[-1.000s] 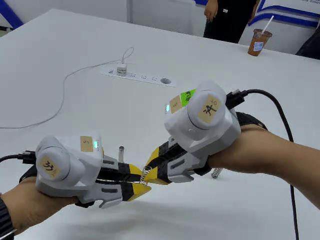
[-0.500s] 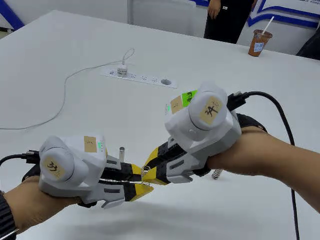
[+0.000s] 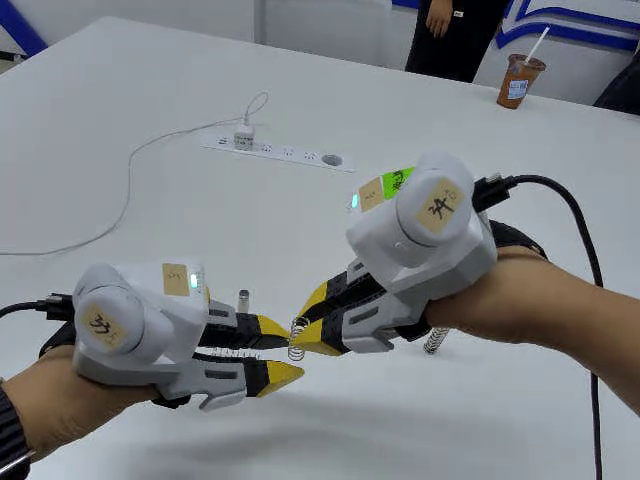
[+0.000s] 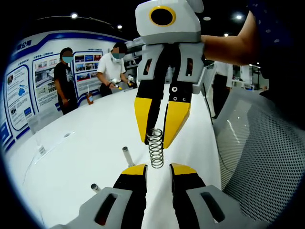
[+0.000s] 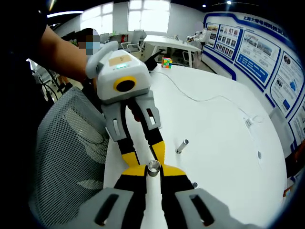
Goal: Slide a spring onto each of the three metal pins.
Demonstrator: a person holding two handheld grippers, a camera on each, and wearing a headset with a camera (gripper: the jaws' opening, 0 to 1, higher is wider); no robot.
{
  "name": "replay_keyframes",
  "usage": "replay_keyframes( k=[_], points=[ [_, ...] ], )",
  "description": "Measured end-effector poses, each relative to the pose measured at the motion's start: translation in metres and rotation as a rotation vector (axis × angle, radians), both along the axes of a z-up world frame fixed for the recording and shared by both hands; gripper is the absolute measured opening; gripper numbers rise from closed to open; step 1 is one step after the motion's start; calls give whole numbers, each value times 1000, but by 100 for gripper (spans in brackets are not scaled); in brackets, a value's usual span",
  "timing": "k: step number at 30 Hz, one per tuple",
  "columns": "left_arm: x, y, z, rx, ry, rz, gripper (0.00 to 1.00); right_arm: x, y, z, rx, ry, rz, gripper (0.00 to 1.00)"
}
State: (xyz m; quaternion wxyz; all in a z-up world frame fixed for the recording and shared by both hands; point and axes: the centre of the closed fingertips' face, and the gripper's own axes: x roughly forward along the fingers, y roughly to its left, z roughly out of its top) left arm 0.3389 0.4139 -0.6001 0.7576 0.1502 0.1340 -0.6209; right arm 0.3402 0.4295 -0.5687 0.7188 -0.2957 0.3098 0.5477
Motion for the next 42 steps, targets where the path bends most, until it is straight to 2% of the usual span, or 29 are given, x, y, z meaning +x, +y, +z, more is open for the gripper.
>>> replay_keyframes(
  k=[9, 20, 28, 42],
  points=[
    [4, 15, 10, -44, 20, 54, 33, 12, -13, 5, 6, -17, -46, 11],
    [15, 43, 21, -78, 15, 157, 49, 30, -31, 13, 18, -43, -110, 11],
    [24, 60, 23, -88, 16, 225, 58, 45, -44, 17, 24, -62, -154, 11],
    [23, 67, 17, -75, 29, 248, 67, 64, -50, -3, 37, -63, -215, 11]
  ],
)
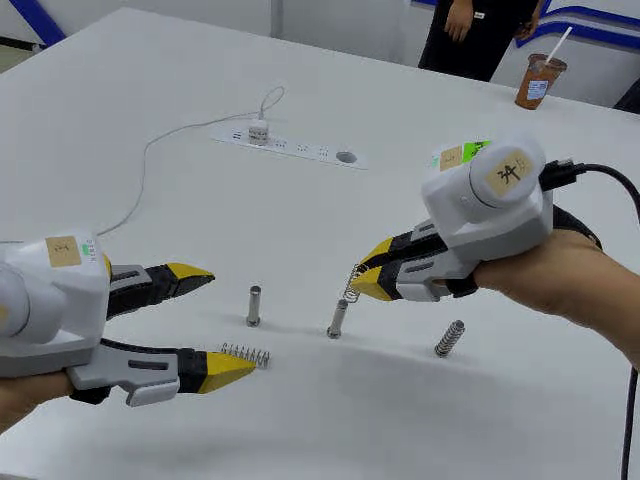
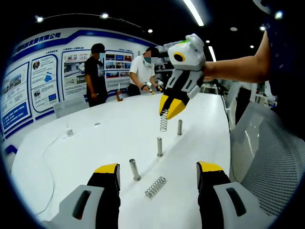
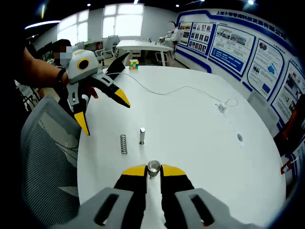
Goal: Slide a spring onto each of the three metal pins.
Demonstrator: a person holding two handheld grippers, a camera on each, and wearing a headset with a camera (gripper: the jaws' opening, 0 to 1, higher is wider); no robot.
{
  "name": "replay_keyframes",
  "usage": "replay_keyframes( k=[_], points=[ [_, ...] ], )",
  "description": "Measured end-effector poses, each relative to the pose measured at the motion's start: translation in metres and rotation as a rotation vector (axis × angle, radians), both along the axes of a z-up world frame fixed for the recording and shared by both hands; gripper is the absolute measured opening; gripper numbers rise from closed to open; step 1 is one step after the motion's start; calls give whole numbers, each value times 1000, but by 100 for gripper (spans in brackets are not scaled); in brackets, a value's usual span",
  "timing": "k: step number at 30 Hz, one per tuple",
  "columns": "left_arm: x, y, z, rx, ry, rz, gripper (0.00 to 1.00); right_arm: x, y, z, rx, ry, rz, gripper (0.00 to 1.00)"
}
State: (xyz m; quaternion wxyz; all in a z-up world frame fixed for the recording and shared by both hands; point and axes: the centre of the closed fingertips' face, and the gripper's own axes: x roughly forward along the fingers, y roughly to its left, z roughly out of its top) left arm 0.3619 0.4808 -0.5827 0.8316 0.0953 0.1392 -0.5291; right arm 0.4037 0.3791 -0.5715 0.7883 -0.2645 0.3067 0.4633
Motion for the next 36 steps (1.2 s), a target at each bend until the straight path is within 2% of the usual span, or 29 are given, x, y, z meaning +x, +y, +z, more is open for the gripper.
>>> replay_keyframes(
  k=[8, 24, 36],
  points=[
    [1, 0, 0, 0, 3, 6, 70, 5, 0, -10, 0, 12, -6, 11],
    [1, 2, -3, 5, 10, 9, 68, 9, 1, -19, -1, 28, -10, 11],
    [1, 2, -4, 8, 11, 7, 68, 11, 0, -32, -7, 46, -14, 11]
  ],
)
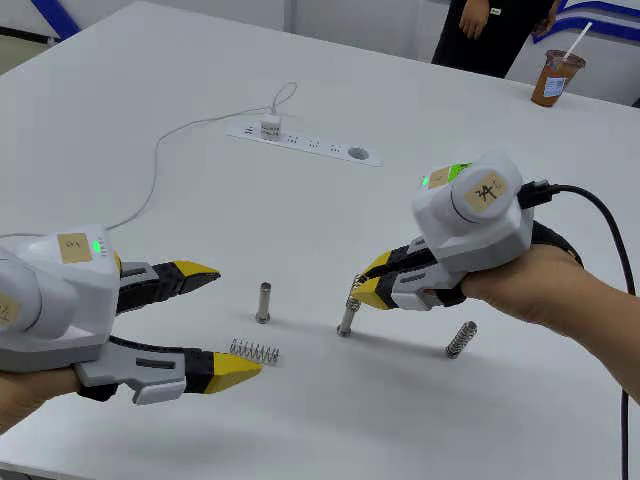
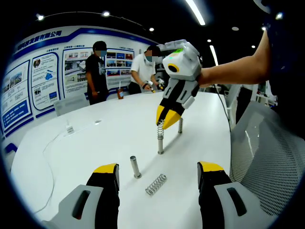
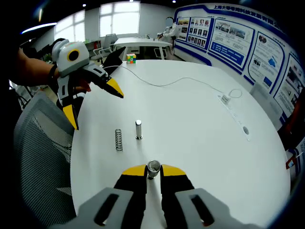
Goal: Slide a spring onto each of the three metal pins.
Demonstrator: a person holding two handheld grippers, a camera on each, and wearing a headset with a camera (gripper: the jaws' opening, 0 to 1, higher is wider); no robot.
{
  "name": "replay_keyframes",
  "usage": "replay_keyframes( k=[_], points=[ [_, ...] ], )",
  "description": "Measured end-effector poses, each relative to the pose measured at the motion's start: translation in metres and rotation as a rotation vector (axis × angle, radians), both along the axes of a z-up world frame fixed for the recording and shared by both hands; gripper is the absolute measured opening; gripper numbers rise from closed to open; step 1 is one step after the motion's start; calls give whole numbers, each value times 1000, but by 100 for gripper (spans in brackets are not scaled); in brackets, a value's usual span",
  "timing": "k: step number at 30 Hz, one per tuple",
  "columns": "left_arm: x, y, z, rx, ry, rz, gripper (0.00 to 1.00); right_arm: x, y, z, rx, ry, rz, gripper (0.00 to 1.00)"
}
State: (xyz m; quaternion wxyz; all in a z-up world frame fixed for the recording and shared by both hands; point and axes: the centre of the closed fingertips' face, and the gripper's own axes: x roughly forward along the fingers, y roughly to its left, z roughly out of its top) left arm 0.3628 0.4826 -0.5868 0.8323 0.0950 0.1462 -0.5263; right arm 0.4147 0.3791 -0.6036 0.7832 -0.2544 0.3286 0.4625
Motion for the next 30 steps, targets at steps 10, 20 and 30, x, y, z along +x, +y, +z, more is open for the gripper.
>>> replay_keyframes(
  k=[10, 20, 30],
  points=[
    [0, 0, -1, 3, 3, 0, 68, 0, -2, -17, -3, 24, -15, 11],
    [0, 0, -2, 7, 5, -2, 68, 1, 0, -30, -12, 31, -18, 12],
    [-2, 0, -3, 10, 6, -3, 67, 0, 0, -37, -27, 42, -17, 12]
  ],
)
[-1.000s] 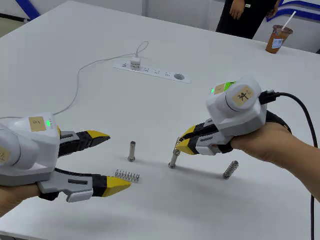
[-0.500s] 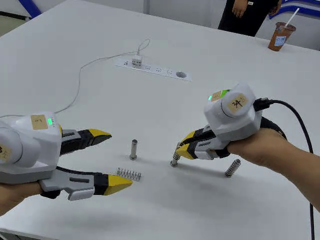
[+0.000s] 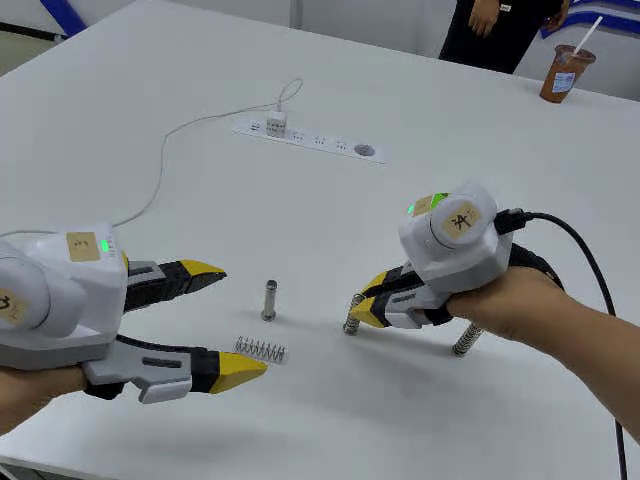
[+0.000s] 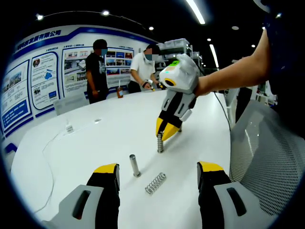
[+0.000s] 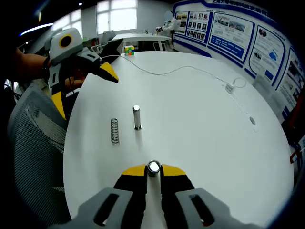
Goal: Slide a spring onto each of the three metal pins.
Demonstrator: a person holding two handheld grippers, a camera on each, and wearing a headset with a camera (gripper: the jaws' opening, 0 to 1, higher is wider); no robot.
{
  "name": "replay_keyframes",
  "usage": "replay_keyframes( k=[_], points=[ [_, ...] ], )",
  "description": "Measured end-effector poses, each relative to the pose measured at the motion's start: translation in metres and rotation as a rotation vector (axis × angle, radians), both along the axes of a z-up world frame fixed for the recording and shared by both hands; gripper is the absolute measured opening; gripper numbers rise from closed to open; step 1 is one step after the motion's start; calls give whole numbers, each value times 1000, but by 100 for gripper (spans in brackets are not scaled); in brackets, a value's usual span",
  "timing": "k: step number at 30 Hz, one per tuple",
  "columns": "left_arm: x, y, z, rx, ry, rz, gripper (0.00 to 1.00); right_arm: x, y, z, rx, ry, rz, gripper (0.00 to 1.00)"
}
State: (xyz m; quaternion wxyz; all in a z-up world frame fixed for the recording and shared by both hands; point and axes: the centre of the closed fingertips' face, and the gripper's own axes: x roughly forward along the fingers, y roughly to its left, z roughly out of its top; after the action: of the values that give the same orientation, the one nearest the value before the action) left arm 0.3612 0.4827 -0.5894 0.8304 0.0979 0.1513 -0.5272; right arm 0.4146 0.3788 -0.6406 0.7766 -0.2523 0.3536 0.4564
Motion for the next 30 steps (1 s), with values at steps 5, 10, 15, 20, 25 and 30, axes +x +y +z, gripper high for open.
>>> replay_keyframes(
  k=[5, 10, 15, 20, 25, 30],
  points=[
    [0, 0, 0, 2, 0, -1, 67, -1, -1, -4, -6, 8, -2, 12],
    [0, 0, 0, 4, 0, -2, 67, -1, 0, -6, -2, 13, -4, 12],
    [0, 1, 1, 5, -2, -2, 67, 0, 0, -6, -3, 15, -6, 12],
    [0, 1, 1, 5, -4, -1, 67, 1, -1, -6, -2, 16, -11, 15],
    [0, 1, 2, 5, -5, -3, 67, 0, -4, -5, -2, 13, -16, 19],
    [0, 1, 2, 5, -6, -4, 67, 0, -5, -1, 5, 4, -23, 22]
  ],
)
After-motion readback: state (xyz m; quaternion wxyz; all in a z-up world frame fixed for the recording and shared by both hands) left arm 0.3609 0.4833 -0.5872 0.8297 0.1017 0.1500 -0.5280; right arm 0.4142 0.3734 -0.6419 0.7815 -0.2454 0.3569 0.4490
